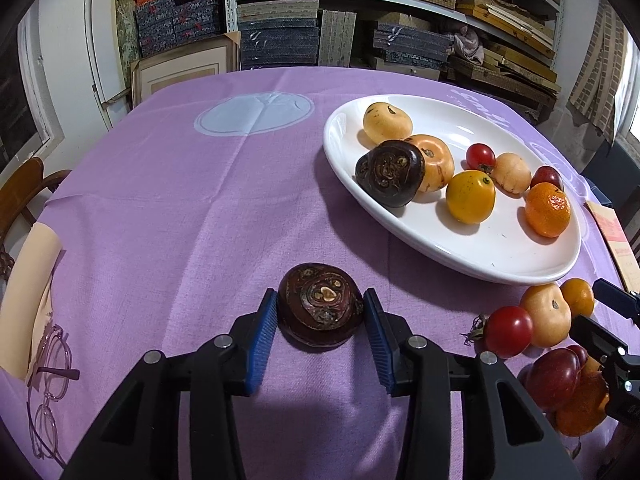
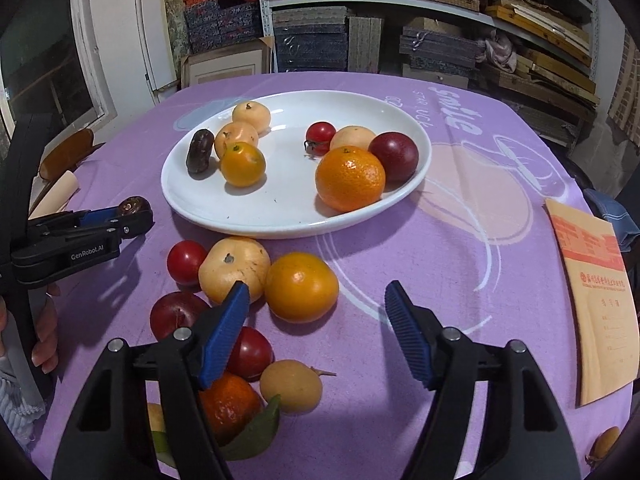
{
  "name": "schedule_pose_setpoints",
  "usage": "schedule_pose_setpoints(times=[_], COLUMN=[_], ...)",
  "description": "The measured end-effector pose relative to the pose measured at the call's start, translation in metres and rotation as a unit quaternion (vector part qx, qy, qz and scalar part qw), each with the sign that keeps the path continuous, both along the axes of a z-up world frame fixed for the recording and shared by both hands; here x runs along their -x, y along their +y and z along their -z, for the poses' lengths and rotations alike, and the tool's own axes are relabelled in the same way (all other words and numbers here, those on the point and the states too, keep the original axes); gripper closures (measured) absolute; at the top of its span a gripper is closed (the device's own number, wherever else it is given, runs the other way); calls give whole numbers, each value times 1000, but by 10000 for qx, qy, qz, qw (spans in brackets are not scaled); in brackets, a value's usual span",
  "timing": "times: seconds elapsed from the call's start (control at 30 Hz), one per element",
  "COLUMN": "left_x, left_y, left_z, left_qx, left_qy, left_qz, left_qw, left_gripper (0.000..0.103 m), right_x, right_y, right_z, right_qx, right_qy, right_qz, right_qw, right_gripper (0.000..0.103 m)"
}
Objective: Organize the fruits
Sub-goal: 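Grasp the round orange with the right tool while the left tool holds its fruit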
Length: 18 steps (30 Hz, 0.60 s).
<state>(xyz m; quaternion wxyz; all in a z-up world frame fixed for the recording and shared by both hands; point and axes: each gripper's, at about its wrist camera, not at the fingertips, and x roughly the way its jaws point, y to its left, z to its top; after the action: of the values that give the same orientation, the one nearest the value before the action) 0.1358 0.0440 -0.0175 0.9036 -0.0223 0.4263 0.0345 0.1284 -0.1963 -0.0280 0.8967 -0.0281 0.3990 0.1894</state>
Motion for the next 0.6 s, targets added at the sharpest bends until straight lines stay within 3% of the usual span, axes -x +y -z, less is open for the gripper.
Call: schedule_pose_setpoints(times=[0.07, 0.17, 0.37, 0.47, 0.53, 0.6], left_x=[0, 0, -1, -1, -1, -1], left_y=[1, 1, 1, 0, 0, 0], left_z=[0, 1, 1, 1, 2, 2], left_qx=[-3, -4, -36, -49, -50, -48], left_qy=[1, 1, 8, 12, 12, 10], left_qz=[-1, -1, -1, -1, -2, -1], left_qw=[10000, 10000, 10000, 10000, 10000, 10000], left_gripper=[59, 59, 59, 59, 59, 59], right_x=[-2, -5, -10, -14, -17, -17], right_y=[-3, -12, -11, -2, 2, 4], right_z=[0, 2, 6, 7, 7, 9], right_qx=[-49, -224, -90, -53, -116, -129], right_qy=[33, 154, 208, 216, 297, 315], right_qz=[41, 65, 156, 90, 1, -12], right_qw=[10000, 9996, 9996, 9997, 9995, 9994], right_gripper=[34, 43, 43, 50, 62, 63])
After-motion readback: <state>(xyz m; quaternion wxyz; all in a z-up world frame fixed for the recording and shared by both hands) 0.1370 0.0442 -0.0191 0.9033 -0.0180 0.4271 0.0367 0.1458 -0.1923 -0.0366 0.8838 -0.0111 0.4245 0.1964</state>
